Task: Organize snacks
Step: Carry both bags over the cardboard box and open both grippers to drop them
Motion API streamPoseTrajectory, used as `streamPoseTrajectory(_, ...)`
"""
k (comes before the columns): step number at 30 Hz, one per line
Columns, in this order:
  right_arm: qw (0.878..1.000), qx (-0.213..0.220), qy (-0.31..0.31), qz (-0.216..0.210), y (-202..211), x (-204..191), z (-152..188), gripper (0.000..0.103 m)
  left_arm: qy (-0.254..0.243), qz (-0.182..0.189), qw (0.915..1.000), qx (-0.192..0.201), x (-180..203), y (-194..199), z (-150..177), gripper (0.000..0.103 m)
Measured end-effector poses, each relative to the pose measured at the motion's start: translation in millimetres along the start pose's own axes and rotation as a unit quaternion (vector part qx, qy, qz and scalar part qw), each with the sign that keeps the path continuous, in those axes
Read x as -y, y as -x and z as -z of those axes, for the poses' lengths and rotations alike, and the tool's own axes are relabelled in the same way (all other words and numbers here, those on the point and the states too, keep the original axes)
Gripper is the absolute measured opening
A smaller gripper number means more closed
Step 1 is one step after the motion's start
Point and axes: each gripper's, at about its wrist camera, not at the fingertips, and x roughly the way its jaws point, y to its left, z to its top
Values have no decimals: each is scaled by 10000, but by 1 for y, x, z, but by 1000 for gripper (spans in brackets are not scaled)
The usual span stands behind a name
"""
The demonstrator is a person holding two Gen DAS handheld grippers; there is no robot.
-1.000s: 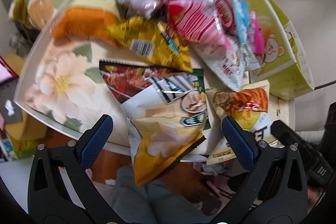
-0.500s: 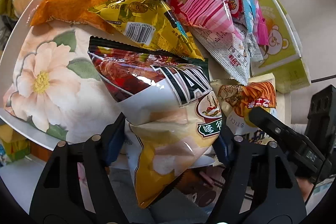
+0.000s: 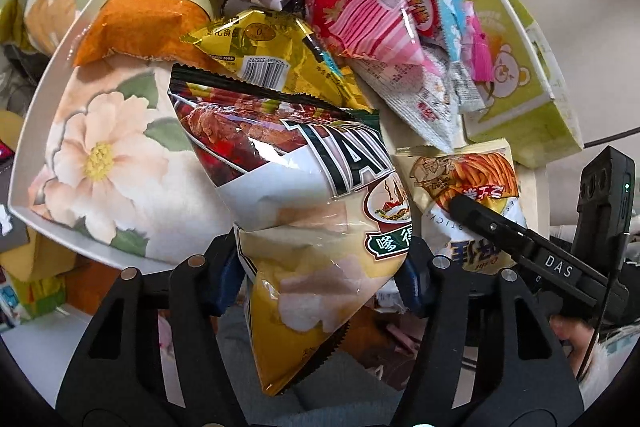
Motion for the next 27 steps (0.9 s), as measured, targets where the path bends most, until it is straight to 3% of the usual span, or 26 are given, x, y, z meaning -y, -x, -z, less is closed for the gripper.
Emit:
streamPoseTrajectory(9,9986,318,183,373,59,-15,-1,54,-527,86,9982,272,23,54,1,59)
streamPoseTrajectory(14,9955,695,294,566,98,-23,-15,54,-1057,91,9926,596,60,81,-20,59)
streamPoseTrajectory(17,9947,871,298,456,116,-20,-26,54,-1233,134,9893,773,87,92,-34,59)
streamPoseTrajectory(23,9897,1241,592,397,149,-9,-60,54,-1372,141,9836,1159,149,90,-75,59)
streamPoseTrajectory(27,9831,1528,797,610,170,17,-95,54,-1402,199,9814,1294,202,71,-110,59)
